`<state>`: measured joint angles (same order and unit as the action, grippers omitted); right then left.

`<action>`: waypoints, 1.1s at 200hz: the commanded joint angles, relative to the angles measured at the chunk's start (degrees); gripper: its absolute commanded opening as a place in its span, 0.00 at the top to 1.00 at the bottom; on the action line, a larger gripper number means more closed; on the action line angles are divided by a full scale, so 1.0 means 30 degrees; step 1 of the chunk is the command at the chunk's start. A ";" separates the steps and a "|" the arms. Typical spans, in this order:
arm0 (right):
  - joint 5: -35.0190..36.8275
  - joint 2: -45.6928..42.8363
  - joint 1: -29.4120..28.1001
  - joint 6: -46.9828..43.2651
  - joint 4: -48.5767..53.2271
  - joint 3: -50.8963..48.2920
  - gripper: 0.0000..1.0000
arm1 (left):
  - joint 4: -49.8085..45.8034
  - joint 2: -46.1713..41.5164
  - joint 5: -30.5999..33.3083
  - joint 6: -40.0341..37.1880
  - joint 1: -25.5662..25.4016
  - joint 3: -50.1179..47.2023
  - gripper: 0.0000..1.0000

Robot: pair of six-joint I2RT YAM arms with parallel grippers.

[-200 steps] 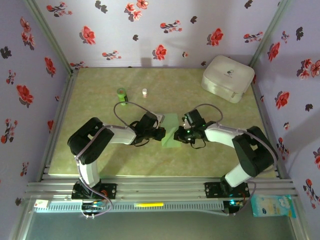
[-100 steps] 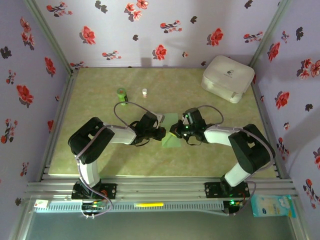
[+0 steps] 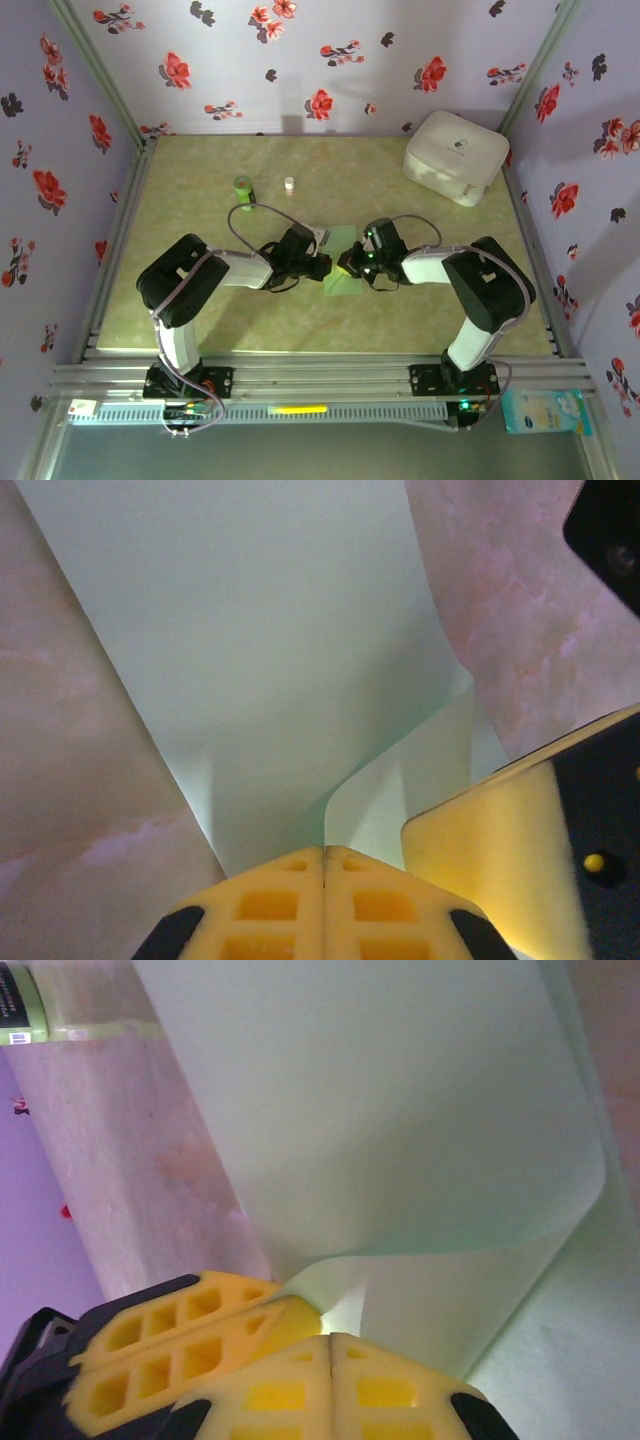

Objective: Fold a paper plane with a square sheet of paper (pick it up from the middle)
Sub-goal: Fold the triangle a second time at the center of the table.

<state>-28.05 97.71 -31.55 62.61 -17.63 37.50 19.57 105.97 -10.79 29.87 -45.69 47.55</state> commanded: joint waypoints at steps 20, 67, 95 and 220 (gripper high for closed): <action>0.0671 0.0591 0.0057 0.0985 -0.1772 -0.1494 1.00 | -0.1188 0.0784 -0.0094 0.0005 0.0122 -0.0001 0.99; 0.1002 -0.0891 0.0160 0.0437 -0.0340 -0.1059 0.99 | -0.2374 0.1028 -0.0240 -0.0242 0.0140 0.0547 0.99; 0.0786 -0.1691 0.1050 -0.0162 0.0626 -0.0407 0.99 | -0.2531 0.0978 -0.0242 -0.0315 0.0137 0.0527 0.99; 0.1269 -0.0234 0.2437 -0.0406 0.0790 -0.0526 0.97 | -0.2891 0.0915 -0.0301 -0.0379 0.0172 0.0472 0.99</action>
<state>-26.09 98.15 -25.63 63.00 -18.35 36.38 17.34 106.80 -11.68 29.78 -45.56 49.52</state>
